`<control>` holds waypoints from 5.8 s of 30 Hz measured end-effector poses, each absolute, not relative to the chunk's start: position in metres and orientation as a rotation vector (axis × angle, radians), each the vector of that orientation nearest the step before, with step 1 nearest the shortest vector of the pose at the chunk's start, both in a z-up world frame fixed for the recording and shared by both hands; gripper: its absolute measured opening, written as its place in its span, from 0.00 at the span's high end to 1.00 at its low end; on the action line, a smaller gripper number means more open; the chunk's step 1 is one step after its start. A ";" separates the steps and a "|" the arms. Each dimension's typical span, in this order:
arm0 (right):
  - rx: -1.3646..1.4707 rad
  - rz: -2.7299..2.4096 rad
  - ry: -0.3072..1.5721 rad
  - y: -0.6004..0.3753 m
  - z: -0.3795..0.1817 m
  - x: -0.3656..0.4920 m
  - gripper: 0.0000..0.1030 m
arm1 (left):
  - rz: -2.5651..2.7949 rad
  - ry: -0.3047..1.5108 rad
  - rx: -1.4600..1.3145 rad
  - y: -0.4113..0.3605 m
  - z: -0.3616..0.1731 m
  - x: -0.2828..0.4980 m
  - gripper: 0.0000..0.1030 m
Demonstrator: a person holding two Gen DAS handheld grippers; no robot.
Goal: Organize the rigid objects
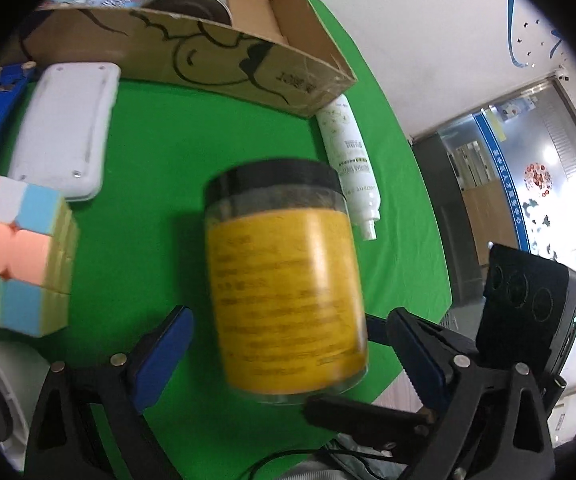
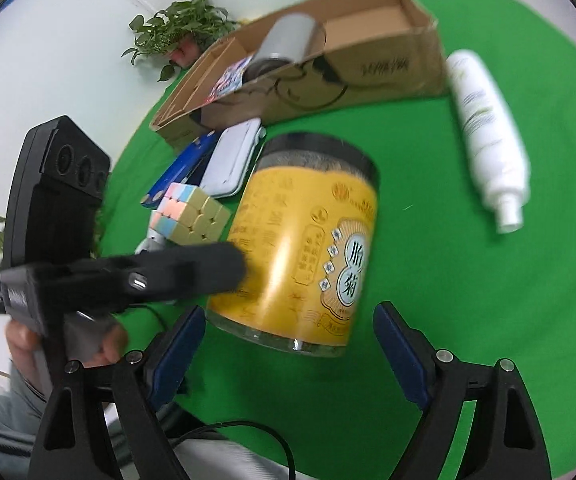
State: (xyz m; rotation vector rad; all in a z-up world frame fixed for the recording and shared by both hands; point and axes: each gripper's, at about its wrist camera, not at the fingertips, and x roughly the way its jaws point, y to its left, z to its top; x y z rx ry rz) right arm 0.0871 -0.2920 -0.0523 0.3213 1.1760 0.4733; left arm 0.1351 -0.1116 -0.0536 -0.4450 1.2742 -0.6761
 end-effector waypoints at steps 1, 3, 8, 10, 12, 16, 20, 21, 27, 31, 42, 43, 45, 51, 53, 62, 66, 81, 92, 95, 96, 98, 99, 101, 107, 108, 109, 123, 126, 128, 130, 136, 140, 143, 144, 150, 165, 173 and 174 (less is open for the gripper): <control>0.345 0.483 1.190 -0.289 -0.057 0.091 0.19 | -0.679 1.287 -0.445 -0.114 -0.056 0.136 0.07; 0.347 0.488 1.203 -0.283 -0.060 0.095 0.19 | -0.659 1.316 -0.425 -0.117 -0.061 0.137 0.11; 0.260 0.490 1.201 -0.267 -0.059 0.103 0.19 | -0.650 1.379 -0.509 -0.112 -0.077 0.140 0.16; 0.245 0.486 1.199 -0.263 -0.058 0.104 0.19 | -0.649 1.376 -0.515 -0.111 -0.079 0.139 0.16; 0.226 0.482 1.194 -0.261 -0.056 0.104 0.19 | -0.647 1.374 -0.511 -0.111 -0.079 0.139 0.16; 0.200 0.475 1.182 -0.258 -0.055 0.100 0.19 | -0.647 1.348 -0.502 -0.112 -0.078 0.136 0.17; 0.184 0.478 1.143 -0.255 -0.048 0.093 0.19 | -0.646 1.295 -0.492 -0.114 -0.063 0.134 0.17; 0.178 0.481 1.123 -0.254 -0.043 0.092 0.19 | -0.646 1.276 -0.486 -0.114 -0.058 0.135 0.17; 0.151 0.494 1.013 -0.252 -0.011 0.092 0.19 | -0.646 1.179 -0.453 -0.111 -0.026 0.139 0.17; 0.133 0.499 0.954 -0.250 0.009 0.096 0.19 | -0.640 1.121 -0.411 -0.113 -0.005 0.145 0.17; 0.085 0.499 0.868 -0.250 0.047 0.128 0.19 | -0.622 1.043 -0.357 -0.117 0.024 0.173 0.18; 0.079 0.499 0.864 -0.250 0.049 0.133 0.19 | -0.620 1.037 -0.350 -0.117 0.027 0.176 0.18; 0.065 0.501 0.854 -0.248 0.055 0.143 0.19 | -0.612 1.021 -0.328 -0.119 0.032 0.182 0.18; 0.029 0.495 0.844 -0.248 0.077 0.186 0.19 | -0.612 1.006 -0.309 -0.127 0.046 0.218 0.18; 0.032 0.494 0.848 -0.251 0.082 0.204 0.19 | -0.610 1.013 -0.308 -0.135 0.049 0.234 0.18; 0.028 0.504 0.953 -0.266 0.084 0.292 0.19 | -0.595 1.106 -0.311 -0.155 0.039 0.305 0.18; 0.037 0.516 1.005 -0.274 0.069 0.313 0.19 | -0.584 1.158 -0.303 -0.162 0.024 0.316 0.18; 0.108 0.528 1.137 -0.290 0.011 0.336 0.20 | -0.532 1.292 -0.261 -0.188 -0.006 0.323 0.18; 0.137 0.522 1.188 -0.289 -0.006 0.333 0.22 | -0.458 1.235 -0.219 -0.190 0.007 0.330 0.17; 0.115 0.528 1.196 -0.285 -0.007 0.332 0.22 | -0.468 1.240 -0.225 -0.184 0.006 0.330 0.17; 0.115 0.531 1.202 -0.285 -0.007 0.332 0.21 | -0.474 1.239 -0.227 -0.178 0.005 0.329 0.17; 0.116 0.537 1.207 -0.286 -0.008 0.333 0.21 | -0.479 1.238 -0.234 -0.171 0.005 0.330 0.17; 0.116 0.538 1.208 -0.286 -0.007 0.331 0.21 | -0.482 1.238 -0.233 -0.171 0.005 0.330 0.17; 0.119 0.538 1.208 -0.287 -0.006 0.330 0.21 | -0.483 1.238 -0.233 -0.169 0.006 0.336 0.17; 0.197 0.568 1.172 -0.302 0.001 0.331 0.21 | -0.482 1.198 -0.232 -0.155 0.007 0.330 0.17; 0.220 0.570 1.163 -0.302 0.001 0.334 0.23 | -0.477 1.197 -0.225 -0.155 0.007 0.331 0.17; 0.231 0.568 1.154 -0.302 0.002 0.336 0.27 | -0.480 1.196 -0.218 -0.152 0.007 0.332 0.17; 0.116 0.517 1.210 -0.318 -0.007 0.332 0.35 | -0.532 1.154 -0.238 -0.119 0.021 0.322 0.17; 0.136 0.492 1.168 -0.331 0.006 0.325 0.35 | -0.488 1.016 -0.186 -0.114 0.045 0.301 0.17; 0.131 0.413 1.121 -0.334 0.014 0.315 0.35 | -0.426 0.903 -0.118 -0.108 0.058 0.281 0.16; 0.111 0.361 1.055 -0.328 0.024 0.297 0.33 | -0.339 0.752 -0.049 -0.101 0.071 0.252 0.15; 0.017 0.104 0.795 -0.298 0.041 0.208 0.01 | -0.186 0.613 -0.004 -0.089 0.067 0.182 0.11; 0.010 0.056 0.760 -0.290 0.042 0.168 0.01 | -0.150 0.640 -0.027 -0.078 0.061 0.159 0.11; -0.034 0.051 0.720 -0.279 0.047 0.139 0.01 | -0.150 0.647 -0.025 -0.071 0.064 0.148 0.19; -0.041 0.056 0.707 -0.274 0.049 0.130 0.01 | -0.165 0.658 -0.026 -0.071 0.065 0.141 0.60; -0.046 0.081 0.648 -0.261 0.060 0.089 0.17 | -0.179 0.648 -0.004 -0.070 0.073 0.112 0.71; 0.151 0.021 0.824 -0.362 0.004 0.128 0.19 | -0.154 0.752 -0.097 -0.066 0.029 0.115 0.01; 0.179 0.019 0.983 -0.386 -0.049 0.165 0.59 | -0.212 0.805 -0.122 -0.071 0.018 0.116 0.01; 0.165 0.018 0.981 -0.384 -0.051 0.162 0.59 | -0.230 0.813 -0.131 -0.071 0.017 0.116 0.01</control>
